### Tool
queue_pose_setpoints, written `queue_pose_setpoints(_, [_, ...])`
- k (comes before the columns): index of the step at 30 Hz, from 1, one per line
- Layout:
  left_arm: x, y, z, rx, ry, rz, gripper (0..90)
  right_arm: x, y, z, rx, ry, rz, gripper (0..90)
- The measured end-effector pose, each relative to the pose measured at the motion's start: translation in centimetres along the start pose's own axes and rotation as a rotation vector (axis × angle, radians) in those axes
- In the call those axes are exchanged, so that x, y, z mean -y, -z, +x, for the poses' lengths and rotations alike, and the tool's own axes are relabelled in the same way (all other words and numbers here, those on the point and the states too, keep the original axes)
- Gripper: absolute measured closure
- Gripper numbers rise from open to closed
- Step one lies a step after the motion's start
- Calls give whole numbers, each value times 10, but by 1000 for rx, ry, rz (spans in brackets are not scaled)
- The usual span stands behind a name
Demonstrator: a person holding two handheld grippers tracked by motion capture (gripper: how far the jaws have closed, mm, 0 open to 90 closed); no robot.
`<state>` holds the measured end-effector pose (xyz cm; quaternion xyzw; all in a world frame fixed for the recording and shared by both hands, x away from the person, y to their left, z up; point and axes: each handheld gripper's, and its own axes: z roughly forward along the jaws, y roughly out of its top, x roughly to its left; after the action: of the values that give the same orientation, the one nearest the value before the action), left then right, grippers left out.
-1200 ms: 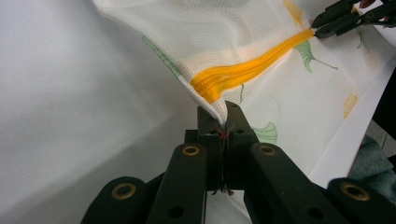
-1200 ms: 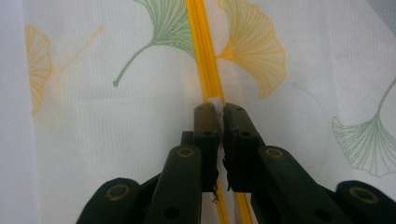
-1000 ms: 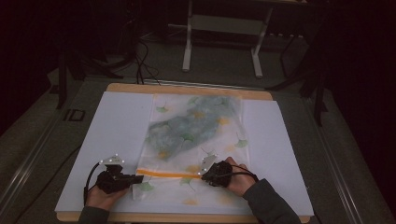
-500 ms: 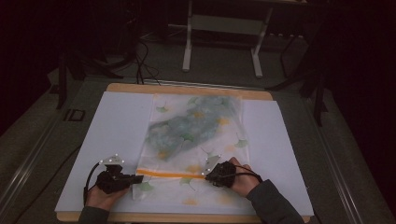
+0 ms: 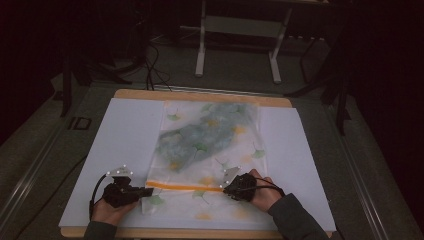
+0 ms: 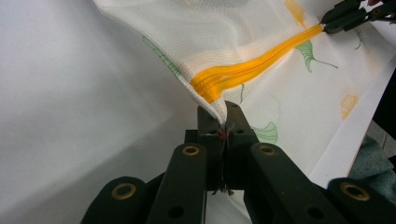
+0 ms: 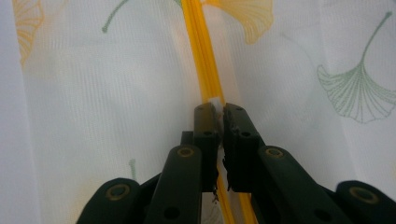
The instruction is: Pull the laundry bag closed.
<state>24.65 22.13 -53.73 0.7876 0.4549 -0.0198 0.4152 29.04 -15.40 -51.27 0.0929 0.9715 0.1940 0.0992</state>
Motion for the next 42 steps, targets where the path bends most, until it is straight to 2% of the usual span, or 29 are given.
queue_pose_setpoints(42, [1,1,1,-6,1,0,882,35,15,-9,31,-60,31,845])
